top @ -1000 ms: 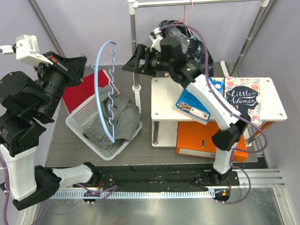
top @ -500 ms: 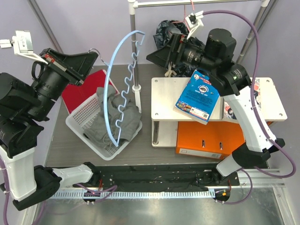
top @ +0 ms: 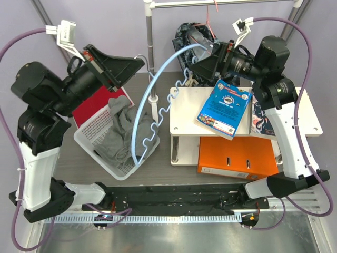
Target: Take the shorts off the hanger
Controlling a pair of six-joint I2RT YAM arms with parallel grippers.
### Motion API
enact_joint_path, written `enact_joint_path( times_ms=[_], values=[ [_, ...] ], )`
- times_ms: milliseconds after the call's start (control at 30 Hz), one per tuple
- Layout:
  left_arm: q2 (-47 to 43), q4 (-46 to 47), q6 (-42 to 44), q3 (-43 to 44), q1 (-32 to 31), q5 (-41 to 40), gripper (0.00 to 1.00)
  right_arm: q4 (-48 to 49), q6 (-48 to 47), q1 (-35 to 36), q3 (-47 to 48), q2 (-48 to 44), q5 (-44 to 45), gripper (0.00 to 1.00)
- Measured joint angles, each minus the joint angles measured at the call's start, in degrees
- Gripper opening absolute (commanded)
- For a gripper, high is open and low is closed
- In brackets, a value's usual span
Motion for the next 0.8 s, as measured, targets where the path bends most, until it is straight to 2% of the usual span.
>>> enact_joint_path(
  times_ms=[200,300,633,800],
  values=[
    [2.47,0.85,-0.2,-0.48,1.14,4.74,0.0,10.88,6.58,-3.41,-6.93,-2.36,-6.73,1.0],
    [2.67,0.76,-0.07,-0.46,2.45,5.92,0.0,12.2,8.26,-4.63,-7.45,-2.36,-6.71,1.0],
    [3.17,-1.11,1.88,3.08,7.28,11.93,0.0,-0.63,2.19,-5.46,-3.5,-3.43,5.88,1.0],
    [3.48,-1.07,1.9,3.08,9.4,17.77,0.0,-3.69,-1.92,-5.51,-0.22,-4.24,6.82,0.99]
  ],
)
